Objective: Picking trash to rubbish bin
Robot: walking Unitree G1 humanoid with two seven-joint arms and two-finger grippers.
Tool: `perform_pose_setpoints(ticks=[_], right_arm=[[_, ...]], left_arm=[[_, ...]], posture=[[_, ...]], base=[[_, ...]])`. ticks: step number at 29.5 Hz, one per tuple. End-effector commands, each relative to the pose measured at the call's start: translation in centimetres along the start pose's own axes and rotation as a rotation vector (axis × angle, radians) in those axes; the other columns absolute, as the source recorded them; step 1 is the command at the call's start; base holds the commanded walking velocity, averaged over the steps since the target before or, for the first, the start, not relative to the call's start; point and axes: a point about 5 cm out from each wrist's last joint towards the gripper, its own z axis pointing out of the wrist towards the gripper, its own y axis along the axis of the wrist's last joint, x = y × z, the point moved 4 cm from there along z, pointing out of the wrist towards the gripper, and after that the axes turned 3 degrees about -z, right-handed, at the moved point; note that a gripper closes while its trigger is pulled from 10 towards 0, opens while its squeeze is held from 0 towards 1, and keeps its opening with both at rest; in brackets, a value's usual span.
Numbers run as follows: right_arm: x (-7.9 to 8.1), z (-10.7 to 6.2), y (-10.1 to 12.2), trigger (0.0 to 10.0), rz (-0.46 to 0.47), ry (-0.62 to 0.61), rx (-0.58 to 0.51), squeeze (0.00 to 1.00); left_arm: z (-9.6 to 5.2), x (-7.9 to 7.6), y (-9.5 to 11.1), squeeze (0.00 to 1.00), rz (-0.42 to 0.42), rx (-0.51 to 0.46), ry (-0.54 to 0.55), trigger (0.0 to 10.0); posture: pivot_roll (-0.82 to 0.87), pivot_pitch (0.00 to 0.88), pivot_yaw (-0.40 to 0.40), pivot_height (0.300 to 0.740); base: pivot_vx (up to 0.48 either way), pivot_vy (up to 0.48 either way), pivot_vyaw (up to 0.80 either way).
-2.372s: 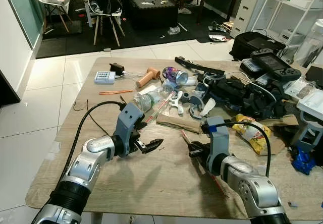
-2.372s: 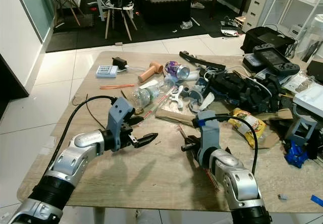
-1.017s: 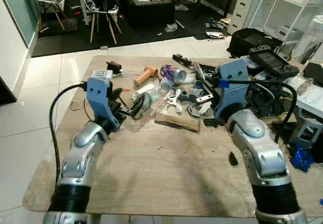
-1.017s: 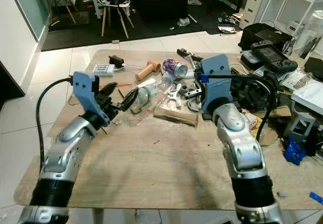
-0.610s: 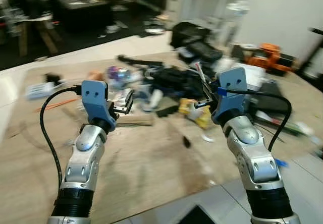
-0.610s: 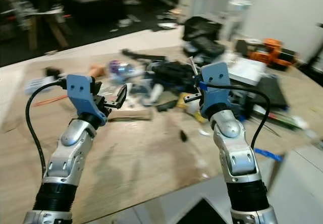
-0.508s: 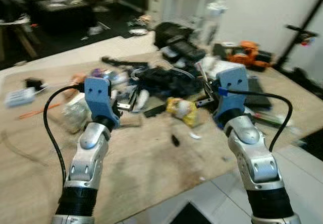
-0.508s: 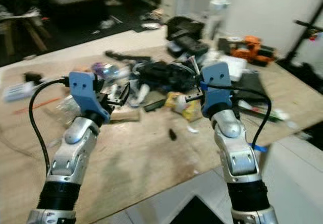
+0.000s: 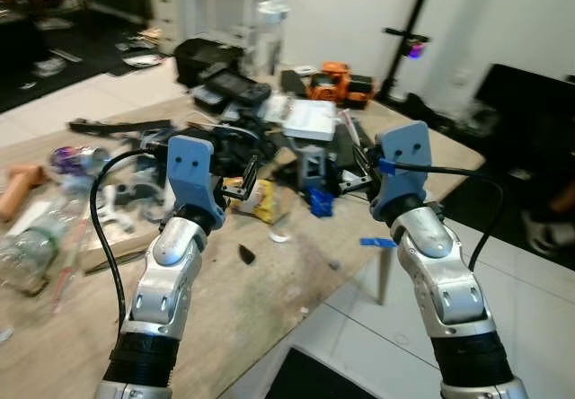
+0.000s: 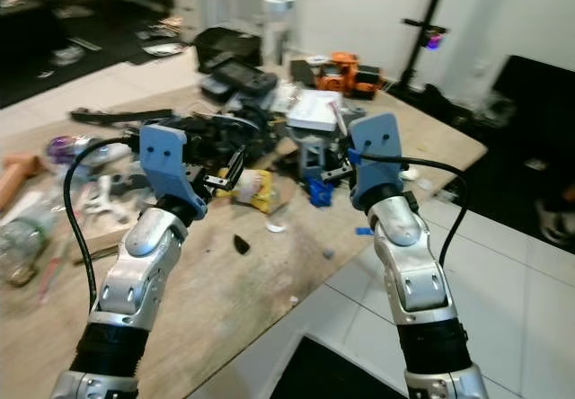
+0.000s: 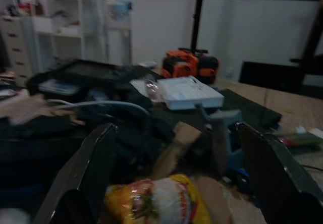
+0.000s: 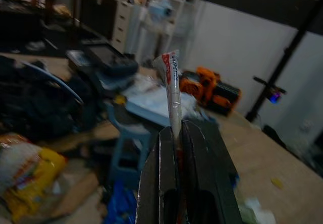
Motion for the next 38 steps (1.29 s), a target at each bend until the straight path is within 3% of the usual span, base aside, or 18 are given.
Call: perform_pose_setpoints(ticks=[1,38], right_arm=[[0.16,-0.09,-0.36,10.0,-0.001,0.004,0.008,0.00],[1.02,0.13,-0.54,10.0,-0.011,0.025,-0.007,0.00]], left_arm=[[-0.06,0.01,-0.42,0.00,0.020,0.013,-0.003,10.0],[0.22,0.42,-0.87,0.00,0.030,0.026,0.028,10.0]], posture=[[-0.09,0.079,-0.032,0.740],[-0.09,0.034,-0.036,0.740]], base=[[0.000,0.000,-0.80],[0.000,0.000,-0.80]])
